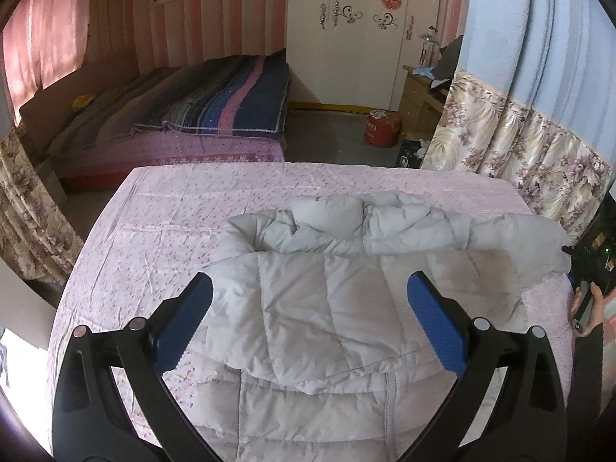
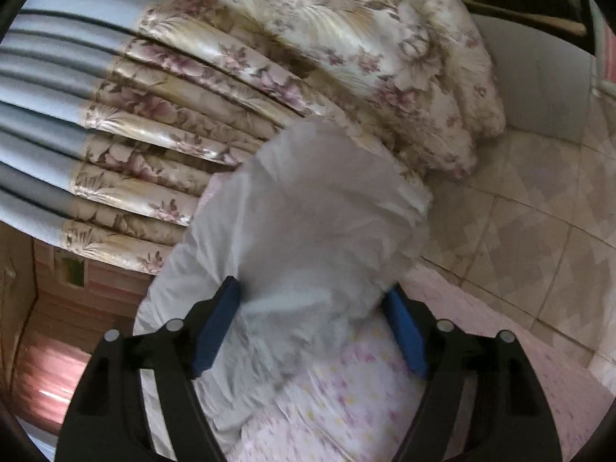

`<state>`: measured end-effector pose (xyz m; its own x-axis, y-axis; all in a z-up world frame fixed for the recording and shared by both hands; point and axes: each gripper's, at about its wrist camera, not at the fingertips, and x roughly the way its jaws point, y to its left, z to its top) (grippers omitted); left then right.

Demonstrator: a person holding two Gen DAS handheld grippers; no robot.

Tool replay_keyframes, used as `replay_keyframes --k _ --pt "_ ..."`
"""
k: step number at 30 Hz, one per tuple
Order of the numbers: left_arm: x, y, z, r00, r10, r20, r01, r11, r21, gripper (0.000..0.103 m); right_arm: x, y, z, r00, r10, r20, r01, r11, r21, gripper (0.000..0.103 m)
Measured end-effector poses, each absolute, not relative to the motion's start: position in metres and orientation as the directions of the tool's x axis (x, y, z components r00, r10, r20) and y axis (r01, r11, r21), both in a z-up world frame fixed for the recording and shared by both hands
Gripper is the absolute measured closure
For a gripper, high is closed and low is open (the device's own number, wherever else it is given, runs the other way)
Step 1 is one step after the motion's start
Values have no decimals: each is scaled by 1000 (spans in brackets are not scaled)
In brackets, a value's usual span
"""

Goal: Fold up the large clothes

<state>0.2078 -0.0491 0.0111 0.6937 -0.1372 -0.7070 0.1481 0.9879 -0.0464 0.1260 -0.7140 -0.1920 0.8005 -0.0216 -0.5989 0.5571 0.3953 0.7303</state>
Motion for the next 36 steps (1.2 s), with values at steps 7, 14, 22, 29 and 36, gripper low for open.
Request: replay_keyframes --k 7,14,22,29,36 --pt "206 -32 8 705 -108 -701 107 993 -46 3 84 -685 -71 827 -329 -457 551 640 536 99" --pt "211 -13 -10 710 -80 -699 94 995 -18 3 70 -651 -28 709 -460 -535 655 711 255 98" --pt "213 18 -20 700 -58 -711 73 997 -10 3 97 -516 27 847 -287 -448 402 897 186 98" --pt "199 57 -12 727 -60 -684 31 998 -55 3 160 -318 25 870 76 -488 5 987 162 98" --pt "191 91 -21 715 -27 -699 -35 997 -75 3 211 -176 -75 610 228 -759 -220 969 115 88"
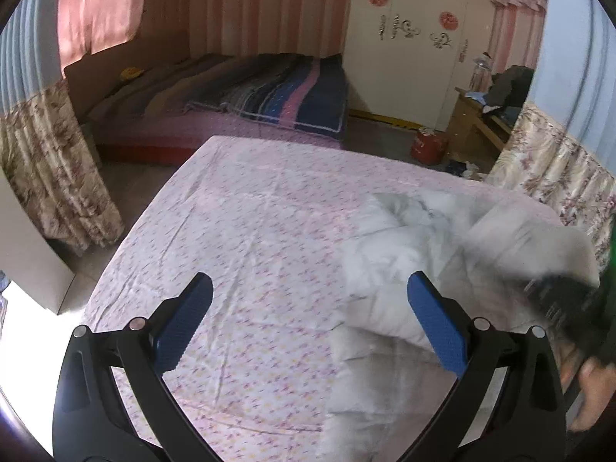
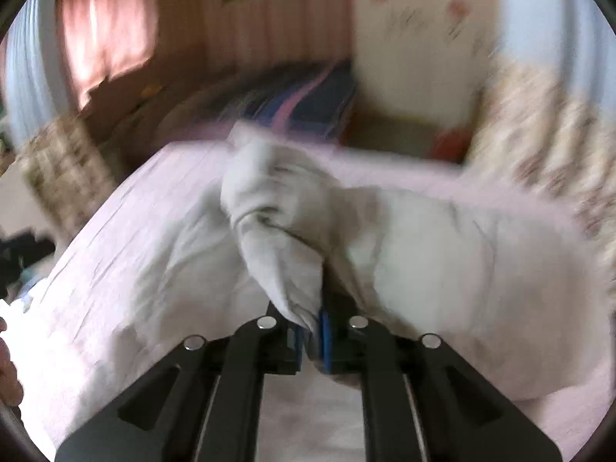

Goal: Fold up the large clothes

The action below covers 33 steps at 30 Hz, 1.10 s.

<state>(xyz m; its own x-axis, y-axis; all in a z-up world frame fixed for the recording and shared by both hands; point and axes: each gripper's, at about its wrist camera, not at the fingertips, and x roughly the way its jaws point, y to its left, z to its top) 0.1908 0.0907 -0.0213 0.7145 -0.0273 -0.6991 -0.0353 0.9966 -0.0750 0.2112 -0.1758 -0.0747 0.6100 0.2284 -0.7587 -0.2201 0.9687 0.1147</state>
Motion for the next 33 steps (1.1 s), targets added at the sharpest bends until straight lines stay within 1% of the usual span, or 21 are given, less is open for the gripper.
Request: replay_keyframes --k 1,2,3,4,5,9,11,13,16,17,18,19,20,21,22,23,25,27,30,31,33 --pt "190 95 -23 710 -18 -704 -45 997 -71 3 206 -171 -76 597 233 -768 -249 963 99 78" --pt "189 96 -25 707 -15 -707 -48 996 -69 3 199 -169 -74 590 244 -770 -275 957 92 60" --pt "189 98 -26 704 -13 -710 -50 996 -68 3 191 -172 -68 586 267 -765 -298 949 103 46" --pt "190 98 -27 702 -12 -712 -51 996 -68 3 178 -181 -57 593 312 -742 -320 937 139 21" --pt "191 96 -28 698 -17 -716 -49 996 -72 3 165 -194 -43 619 335 -710 -326 933 156 16" --pt "197 73 -32 685 -80 -724 2 994 -108 3 144 -249 -10 687 319 -652 -293 944 154 16" --pt "199 48 -35 672 -119 -731 55 992 -111 3 145 -297 -5 750 185 -636 -155 983 102 16" --pt "200 28 -40 655 -151 -740 97 989 -116 3 150 -343 -9 762 88 -641 -29 994 102 16" --pt "198 -8 -54 617 -207 -759 171 977 -127 3 162 -400 -27 741 10 -671 109 985 135 16" --pt "198 -19 -59 602 -220 -767 193 973 -128 4 167 -411 -35 729 0 -684 130 982 139 16" --pt "199 -30 -63 588 -233 -775 215 968 -128 13 174 -421 -48 713 3 -701 147 977 154 17" --pt "201 -40 -67 571 -251 -781 245 961 -130 45 178 -428 -61 691 29 -723 155 970 187 23" --pt "204 -47 -70 555 -266 -788 268 954 -133 66 182 -434 -72 674 84 -734 139 961 238 51" --pt "209 -52 -74 534 -282 -797 289 947 -142 88 184 -435 -80 662 149 -735 116 948 297 66" --pt "213 -55 -77 524 -289 -801 294 944 -149 93 185 -434 -86 657 188 -730 101 938 332 75" --pt "219 -56 -77 525 -282 -803 299 945 -136 95 187 -431 -87 663 190 -724 88 941 328 82" --pt "224 -51 -68 549 -265 -793 303 947 -106 98 192 -422 -84 673 209 -709 45 946 322 88" --pt "225 -34 -46 596 -251 -762 293 952 -84 98 192 -415 -75 691 236 -684 8 943 333 89" --pt "223 -3 -20 661 -221 -717 264 963 -53 98 189 -383 -53 709 252 -658 -61 952 300 90" --pt "226 9 -19 666 -204 -717 253 967 -40 97 195 -370 -51 704 242 -668 -76 960 268 90" --pt "238 19 -31 632 -185 -753 245 969 -32 97 205 -355 -55 691 185 -698 -71 979 190 90"
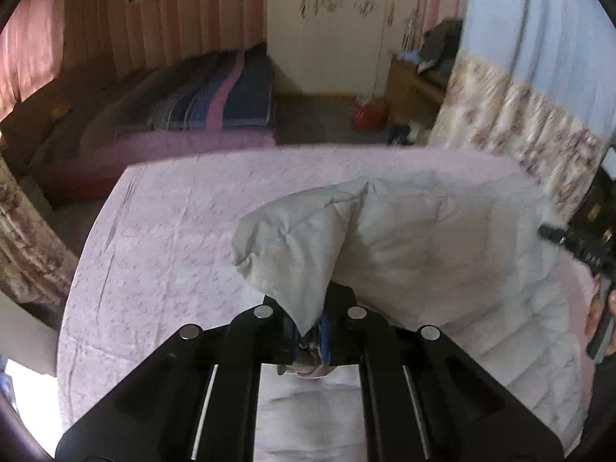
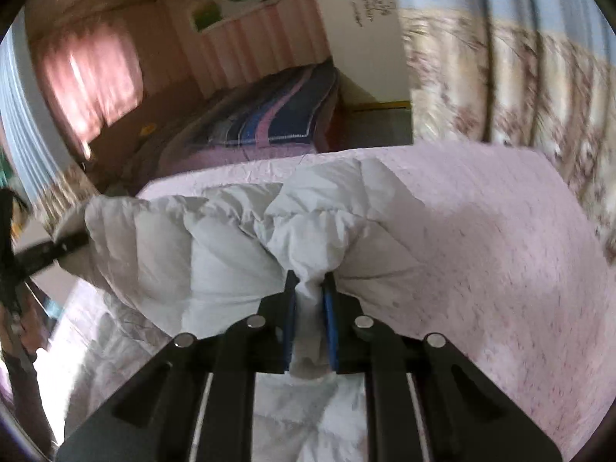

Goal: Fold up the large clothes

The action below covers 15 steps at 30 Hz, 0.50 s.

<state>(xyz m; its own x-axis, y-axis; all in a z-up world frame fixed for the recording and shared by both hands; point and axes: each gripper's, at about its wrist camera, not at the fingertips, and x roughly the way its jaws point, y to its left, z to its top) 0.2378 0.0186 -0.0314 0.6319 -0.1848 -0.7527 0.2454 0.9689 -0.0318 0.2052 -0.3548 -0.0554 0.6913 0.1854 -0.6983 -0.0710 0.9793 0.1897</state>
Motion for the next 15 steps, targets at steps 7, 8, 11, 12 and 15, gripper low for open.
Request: replay_keyframes --k 7,8,11,12,15 --pt "255 6 -107 523 -129 -842 274 961 23 92 229 -365 -92 606 17 -795 28 999 42 92" --pt "257 5 -110 520 -123 -845 276 961 30 92 231 -371 -95 598 -1 -801 45 998 32 96" --pt "269 5 -118 506 -109 -856 269 962 37 88 231 -386 -108 570 23 -821 56 996 67 98" --pt "270 2 -117 510 -96 -855 265 963 50 87 229 -384 -108 569 26 -822 37 998 57 98" --pt "258 3 -102 551 -48 -833 245 964 106 56 211 -386 -87 614 88 -784 -1 994 111 91"
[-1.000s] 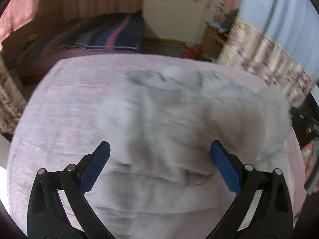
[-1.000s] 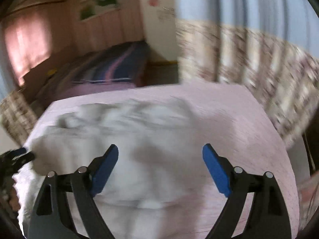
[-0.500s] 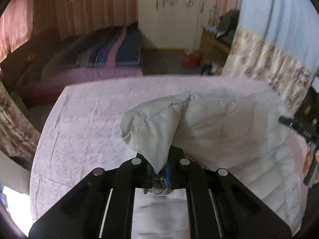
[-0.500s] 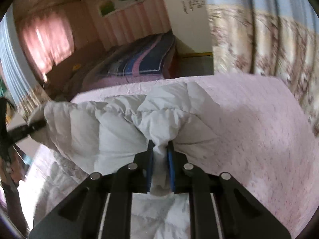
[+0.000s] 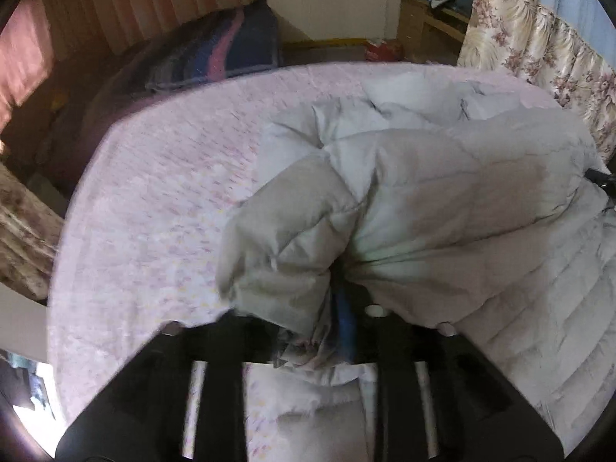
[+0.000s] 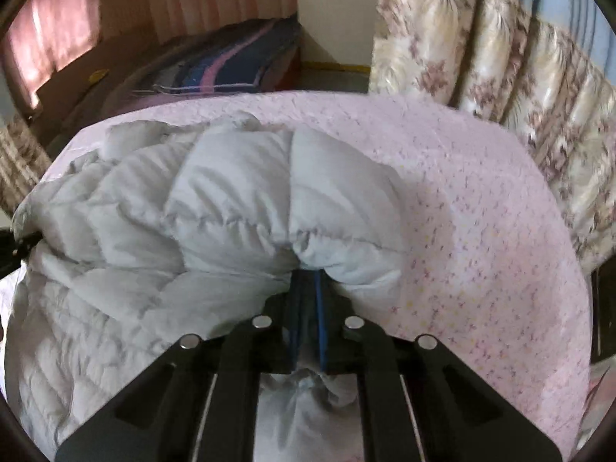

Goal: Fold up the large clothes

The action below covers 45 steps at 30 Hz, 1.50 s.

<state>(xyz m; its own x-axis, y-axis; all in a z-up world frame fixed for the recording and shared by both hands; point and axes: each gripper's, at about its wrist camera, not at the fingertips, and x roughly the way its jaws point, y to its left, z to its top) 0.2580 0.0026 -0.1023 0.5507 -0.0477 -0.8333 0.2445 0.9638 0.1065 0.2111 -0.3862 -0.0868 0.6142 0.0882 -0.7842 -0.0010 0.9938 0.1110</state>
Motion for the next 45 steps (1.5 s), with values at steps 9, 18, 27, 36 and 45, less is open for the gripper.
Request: replay_keyframes --k 9,18,27,36,45 --pt "225 -4 -49 643 -135 -754 239 971 29 53 208 -347 -48 686 197 -700 -195 977 85 60" --pt "286 -8 -120 472 -160 -867 200 977 -72 103 254 -343 -103 578 80 -812 -204 978 -48 75" --pt "301 -12 -141 424 -164 -891 242 968 -63 101 275 -355 -133 532 50 -845 -175 983 -52 79" --pt "298 -26 -129 458 -72 -886 272 960 63 101 273 -351 -119 537 11 -843 -140 987 -76 80" --pt "241 -4 -113 520 -85 -850 276 958 72 71 209 -352 -96 588 83 -805 -167 986 -20 77"
